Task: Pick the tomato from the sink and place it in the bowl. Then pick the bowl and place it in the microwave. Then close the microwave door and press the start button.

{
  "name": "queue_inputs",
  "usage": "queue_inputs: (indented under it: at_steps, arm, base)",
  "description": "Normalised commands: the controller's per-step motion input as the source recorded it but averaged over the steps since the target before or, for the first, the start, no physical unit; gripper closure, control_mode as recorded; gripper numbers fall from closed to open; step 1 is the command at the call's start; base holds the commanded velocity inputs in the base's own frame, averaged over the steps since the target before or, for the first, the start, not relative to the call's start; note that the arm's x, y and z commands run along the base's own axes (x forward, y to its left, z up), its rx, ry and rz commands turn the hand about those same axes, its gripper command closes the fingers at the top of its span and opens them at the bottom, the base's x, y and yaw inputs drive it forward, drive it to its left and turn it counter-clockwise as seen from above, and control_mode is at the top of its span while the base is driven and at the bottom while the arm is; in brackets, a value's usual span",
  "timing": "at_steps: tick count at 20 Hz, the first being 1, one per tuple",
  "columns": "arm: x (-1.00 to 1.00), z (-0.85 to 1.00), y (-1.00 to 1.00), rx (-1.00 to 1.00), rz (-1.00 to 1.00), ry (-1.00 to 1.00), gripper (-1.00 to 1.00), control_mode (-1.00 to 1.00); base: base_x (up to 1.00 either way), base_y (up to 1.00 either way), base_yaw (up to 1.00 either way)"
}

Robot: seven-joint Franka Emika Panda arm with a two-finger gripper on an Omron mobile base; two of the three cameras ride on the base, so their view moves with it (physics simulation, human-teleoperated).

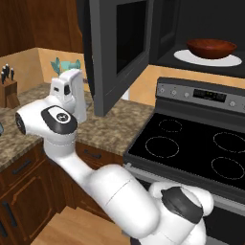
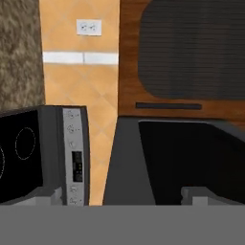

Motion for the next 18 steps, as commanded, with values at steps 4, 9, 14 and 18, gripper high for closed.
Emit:
queue_inputs:
  at_steps: [4,9,14,18]
  arm:
    - [-0.01,0.06,-1.00,0.04,0.00,-0.07,-1.00,-1.00]
    - [-0.07,0.07,-1.00,0.08,0.00,-0.06,-1.00,-1.00]
    - [-0.25,0.17,-1.00,0.14,0.00,-0.10,-1.00,-1.00]
    - [-0.31,0.26,-1.00,0.19,0.00,-0.10,-1.00,-1.00]
  base:
    - [0.00,0.00,0.00]
    - [0.00,0.00,0.00]
    - [0.00,0.00,0.00]
    - [0.00,0.00,0.00]
